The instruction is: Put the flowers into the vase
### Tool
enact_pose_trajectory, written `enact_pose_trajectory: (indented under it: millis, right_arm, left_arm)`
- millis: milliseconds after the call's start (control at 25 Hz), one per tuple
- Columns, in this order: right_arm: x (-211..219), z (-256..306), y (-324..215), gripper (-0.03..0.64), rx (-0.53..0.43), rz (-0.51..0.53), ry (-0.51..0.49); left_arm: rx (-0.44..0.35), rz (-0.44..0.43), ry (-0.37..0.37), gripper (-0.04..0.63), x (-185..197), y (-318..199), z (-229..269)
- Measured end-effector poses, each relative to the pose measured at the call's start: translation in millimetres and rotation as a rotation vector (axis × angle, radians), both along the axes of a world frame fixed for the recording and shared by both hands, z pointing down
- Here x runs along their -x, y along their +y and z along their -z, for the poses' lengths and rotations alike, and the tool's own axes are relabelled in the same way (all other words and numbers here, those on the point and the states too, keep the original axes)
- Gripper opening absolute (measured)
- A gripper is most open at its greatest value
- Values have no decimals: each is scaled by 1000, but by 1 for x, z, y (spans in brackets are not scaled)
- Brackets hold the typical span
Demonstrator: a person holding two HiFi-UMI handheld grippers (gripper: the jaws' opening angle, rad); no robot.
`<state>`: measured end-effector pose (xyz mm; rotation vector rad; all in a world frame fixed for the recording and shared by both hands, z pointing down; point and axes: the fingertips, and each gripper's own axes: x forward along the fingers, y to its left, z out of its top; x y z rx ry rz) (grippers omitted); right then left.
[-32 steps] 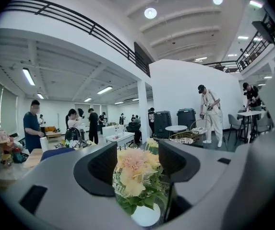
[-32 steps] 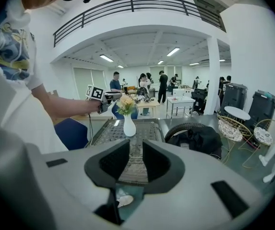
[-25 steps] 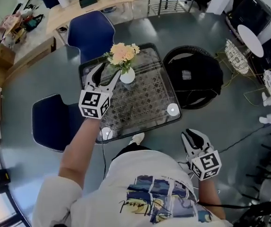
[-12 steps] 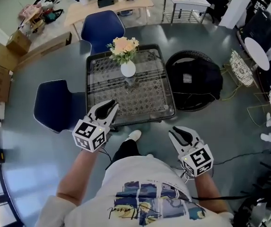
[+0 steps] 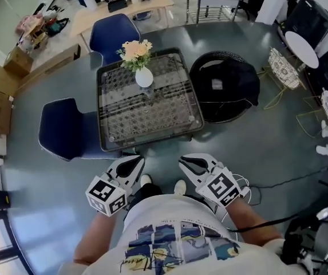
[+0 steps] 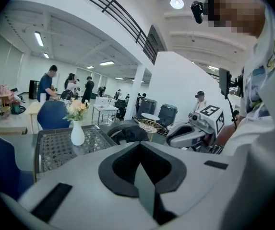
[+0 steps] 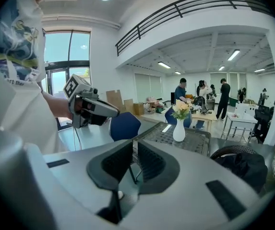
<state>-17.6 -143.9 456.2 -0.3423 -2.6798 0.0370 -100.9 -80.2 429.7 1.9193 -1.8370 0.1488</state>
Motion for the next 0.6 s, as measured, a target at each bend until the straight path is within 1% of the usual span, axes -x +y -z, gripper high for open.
enact_pose_trajectory:
  millis: [200,320,400,600]
  right_arm:
    - [10,5,23,35,-17,45,-3]
    - [17,7,34,34,-40,36,29]
    - [25,8,47,33,-37,35,34]
    - [48,10,86,32,-26,48,31]
  left_arm:
    - [2,-48,-25,9,-13,11,3]
    - [-3,-110,-46,9,-17,16,8]
    - [10,-141,-51,9,-19,26,9]
    - [51,-171,14,9,-12,59,-3]
